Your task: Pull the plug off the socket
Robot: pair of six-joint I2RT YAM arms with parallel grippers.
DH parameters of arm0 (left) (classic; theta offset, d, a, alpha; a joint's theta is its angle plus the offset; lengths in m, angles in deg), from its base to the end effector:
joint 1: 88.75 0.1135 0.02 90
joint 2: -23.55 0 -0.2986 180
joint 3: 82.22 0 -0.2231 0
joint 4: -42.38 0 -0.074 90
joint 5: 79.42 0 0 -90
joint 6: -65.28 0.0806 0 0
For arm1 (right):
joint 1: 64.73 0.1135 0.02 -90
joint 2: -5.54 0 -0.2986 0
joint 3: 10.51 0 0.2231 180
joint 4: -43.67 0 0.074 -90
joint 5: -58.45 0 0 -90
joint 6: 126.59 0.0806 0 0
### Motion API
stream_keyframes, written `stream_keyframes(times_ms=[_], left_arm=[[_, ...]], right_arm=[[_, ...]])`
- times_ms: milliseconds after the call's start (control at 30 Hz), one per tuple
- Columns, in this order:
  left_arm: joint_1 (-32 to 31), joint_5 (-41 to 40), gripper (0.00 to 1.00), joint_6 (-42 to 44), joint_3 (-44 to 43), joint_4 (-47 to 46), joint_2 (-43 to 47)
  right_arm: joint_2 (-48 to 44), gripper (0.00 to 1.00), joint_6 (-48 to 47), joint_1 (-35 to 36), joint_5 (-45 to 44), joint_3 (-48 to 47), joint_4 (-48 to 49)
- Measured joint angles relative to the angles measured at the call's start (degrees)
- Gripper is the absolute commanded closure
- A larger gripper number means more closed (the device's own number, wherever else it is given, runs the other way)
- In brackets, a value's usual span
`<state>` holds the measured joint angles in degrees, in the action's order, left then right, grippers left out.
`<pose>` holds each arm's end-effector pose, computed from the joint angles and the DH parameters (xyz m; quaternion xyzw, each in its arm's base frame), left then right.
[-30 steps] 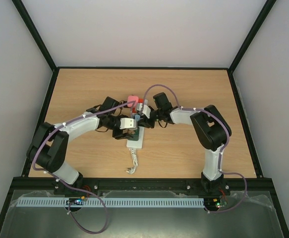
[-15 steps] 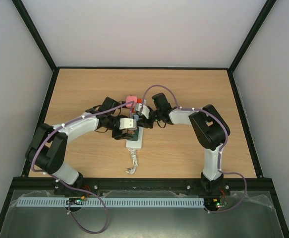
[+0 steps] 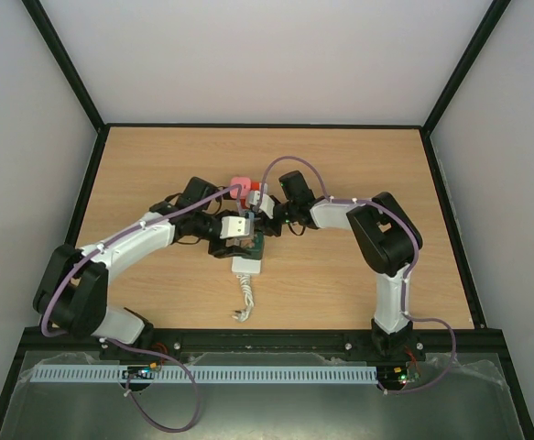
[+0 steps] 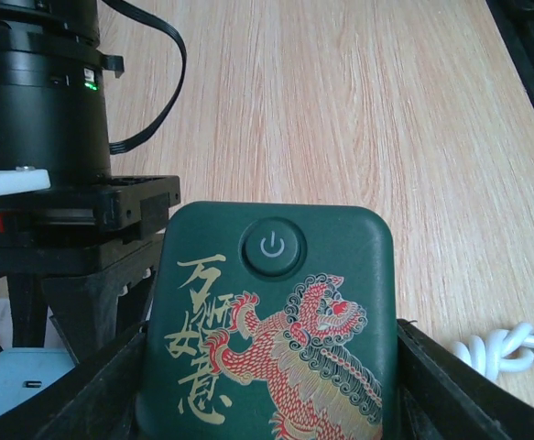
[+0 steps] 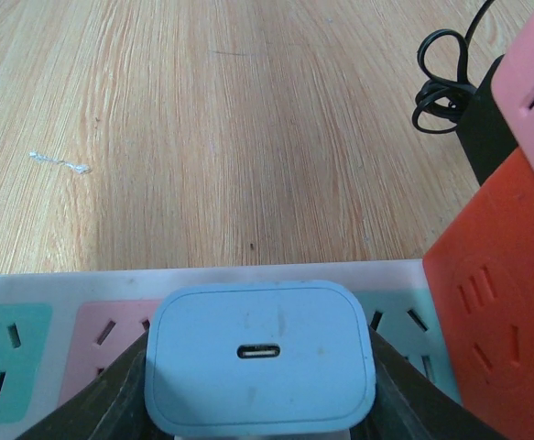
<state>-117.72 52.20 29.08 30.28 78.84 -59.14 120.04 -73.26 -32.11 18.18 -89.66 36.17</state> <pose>0.2196 -0.1827 0.2459 0.6713 0.5853 -0.2617 0.3720 0.3191 0.2773 0.1704 -0.6111 0.5885 0.3723 0.3763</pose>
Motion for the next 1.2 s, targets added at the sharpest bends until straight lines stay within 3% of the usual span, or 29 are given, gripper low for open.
stream_keyframes(times_ms=[267, 667, 967, 1200], left_arm=[[2.0, 0.5, 0.68, 1.9, 0.0, 4.2, 1.4], [12.0, -1.7, 0.68, 8.3, -1.5, 17.2, 9.7], [24.3, -9.7, 0.67, 16.1, -9.9, 25.2, 9.5], [31.8, -18.8, 0.66, 21.7, -20.3, 24.8, 2.7]], right_arm=[[0.1, 0.84, -0.2, 0.0, 0.1, -0.3, -0.4], [0.2, 0.82, -1.3, 0.0, 0.3, -0.7, -1.6], [0.3, 0.81, -2.1, 0.0, 0.5, -0.8, -2.1], [0.1, 0.8, -2.6, 0.0, 0.5, -0.3, -1.6]])
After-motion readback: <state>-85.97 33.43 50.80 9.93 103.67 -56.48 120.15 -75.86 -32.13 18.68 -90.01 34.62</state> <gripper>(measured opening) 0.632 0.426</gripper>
